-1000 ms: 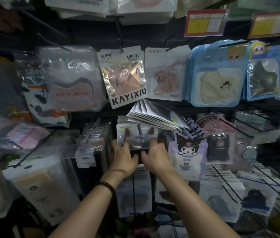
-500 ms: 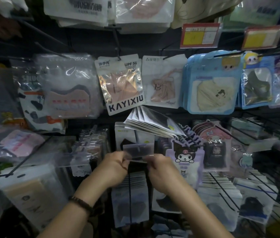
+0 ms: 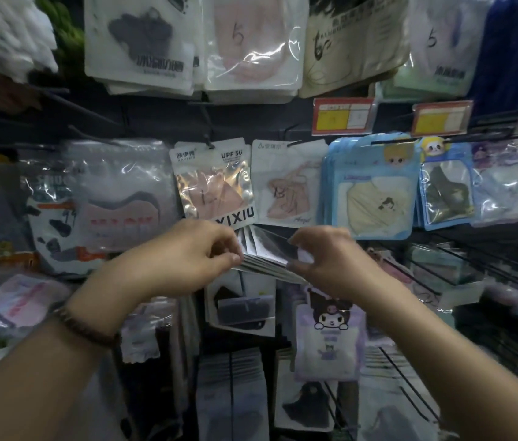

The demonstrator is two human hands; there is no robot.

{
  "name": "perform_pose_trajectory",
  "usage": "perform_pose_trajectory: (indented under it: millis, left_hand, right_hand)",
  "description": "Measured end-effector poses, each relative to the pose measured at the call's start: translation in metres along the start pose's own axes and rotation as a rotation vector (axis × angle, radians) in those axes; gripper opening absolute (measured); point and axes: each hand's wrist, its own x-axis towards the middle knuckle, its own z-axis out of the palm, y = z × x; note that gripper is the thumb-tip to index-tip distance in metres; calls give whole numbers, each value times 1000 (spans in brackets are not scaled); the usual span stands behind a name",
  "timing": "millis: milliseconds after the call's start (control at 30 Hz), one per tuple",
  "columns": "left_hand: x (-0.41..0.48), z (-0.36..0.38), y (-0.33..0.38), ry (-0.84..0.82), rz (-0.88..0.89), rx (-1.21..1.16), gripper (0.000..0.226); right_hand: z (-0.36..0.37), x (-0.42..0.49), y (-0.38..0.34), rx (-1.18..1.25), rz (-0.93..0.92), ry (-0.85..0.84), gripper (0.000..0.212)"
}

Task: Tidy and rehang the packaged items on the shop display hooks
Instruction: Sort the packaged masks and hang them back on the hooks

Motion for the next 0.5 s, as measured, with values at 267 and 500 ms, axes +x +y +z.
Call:
perform_pose_trajectory:
  millis: [267, 500]
  left_hand:
    - [66, 36, -34, 66, 65, 193, 51]
    - [75, 48, -44, -38, 43, 230, 50]
  right_hand:
    - [31, 48, 32, 7, -14, -168, 50]
    - [34, 46, 35, -59, -121, -209, 33]
